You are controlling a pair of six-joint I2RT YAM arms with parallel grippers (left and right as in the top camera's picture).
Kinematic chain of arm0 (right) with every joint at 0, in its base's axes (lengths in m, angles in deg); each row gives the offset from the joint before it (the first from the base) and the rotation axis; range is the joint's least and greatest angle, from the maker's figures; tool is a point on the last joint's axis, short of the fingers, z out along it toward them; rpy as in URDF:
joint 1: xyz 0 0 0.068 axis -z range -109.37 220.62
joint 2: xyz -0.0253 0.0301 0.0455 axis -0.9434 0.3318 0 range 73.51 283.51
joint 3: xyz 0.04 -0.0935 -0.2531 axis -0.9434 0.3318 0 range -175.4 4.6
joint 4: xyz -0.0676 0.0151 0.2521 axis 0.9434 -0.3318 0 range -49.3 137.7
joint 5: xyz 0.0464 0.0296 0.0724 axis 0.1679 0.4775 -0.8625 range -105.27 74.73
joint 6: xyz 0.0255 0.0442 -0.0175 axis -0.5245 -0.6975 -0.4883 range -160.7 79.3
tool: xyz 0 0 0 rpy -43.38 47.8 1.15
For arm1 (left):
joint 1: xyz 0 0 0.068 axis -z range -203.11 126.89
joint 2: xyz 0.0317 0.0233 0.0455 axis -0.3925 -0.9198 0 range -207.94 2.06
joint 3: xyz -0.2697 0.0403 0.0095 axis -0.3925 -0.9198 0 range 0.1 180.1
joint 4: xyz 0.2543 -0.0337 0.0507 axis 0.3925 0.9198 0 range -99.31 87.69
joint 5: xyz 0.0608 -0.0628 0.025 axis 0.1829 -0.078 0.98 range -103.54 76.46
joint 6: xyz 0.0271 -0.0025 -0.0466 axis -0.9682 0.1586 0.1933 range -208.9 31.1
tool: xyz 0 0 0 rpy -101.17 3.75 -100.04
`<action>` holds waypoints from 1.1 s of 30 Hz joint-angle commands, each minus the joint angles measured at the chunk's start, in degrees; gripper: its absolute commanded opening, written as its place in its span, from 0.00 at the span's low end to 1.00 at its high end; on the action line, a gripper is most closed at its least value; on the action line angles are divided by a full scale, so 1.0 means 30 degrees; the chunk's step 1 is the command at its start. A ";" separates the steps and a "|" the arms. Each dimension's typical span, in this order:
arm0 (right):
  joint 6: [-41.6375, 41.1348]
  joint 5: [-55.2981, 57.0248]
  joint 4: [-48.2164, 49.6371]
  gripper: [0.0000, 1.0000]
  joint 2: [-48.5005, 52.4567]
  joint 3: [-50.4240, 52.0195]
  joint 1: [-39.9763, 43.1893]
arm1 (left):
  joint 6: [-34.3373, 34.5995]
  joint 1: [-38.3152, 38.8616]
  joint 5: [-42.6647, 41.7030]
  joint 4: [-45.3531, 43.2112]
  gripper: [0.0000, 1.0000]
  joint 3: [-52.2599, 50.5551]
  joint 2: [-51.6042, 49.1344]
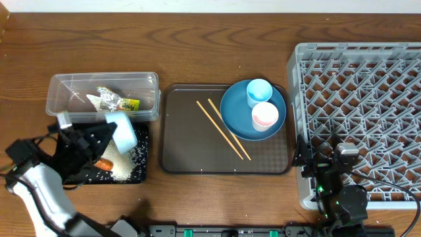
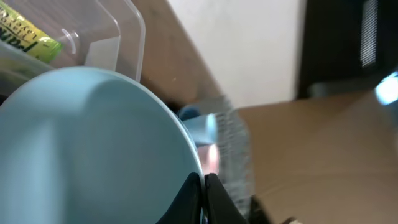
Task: Sort waste into correct bins and load items into the dishwasher rack
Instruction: 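Tip the bowl to pour the rice onto the black tray, then carry the empty bowl back right to the brown tray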
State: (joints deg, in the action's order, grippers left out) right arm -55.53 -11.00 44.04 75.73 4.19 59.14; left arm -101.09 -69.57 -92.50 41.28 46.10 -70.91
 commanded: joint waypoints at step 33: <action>0.0109 0.0000 -0.0073 0.99 0.0022 0.0029 0.0022 | 0.5632 1.7260 2.0910 -0.0933 0.06 0.0634 0.7723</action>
State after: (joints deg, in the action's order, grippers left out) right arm -55.53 -11.00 44.06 75.75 4.21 59.14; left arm -84.82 -21.53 -34.60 39.09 47.35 -46.08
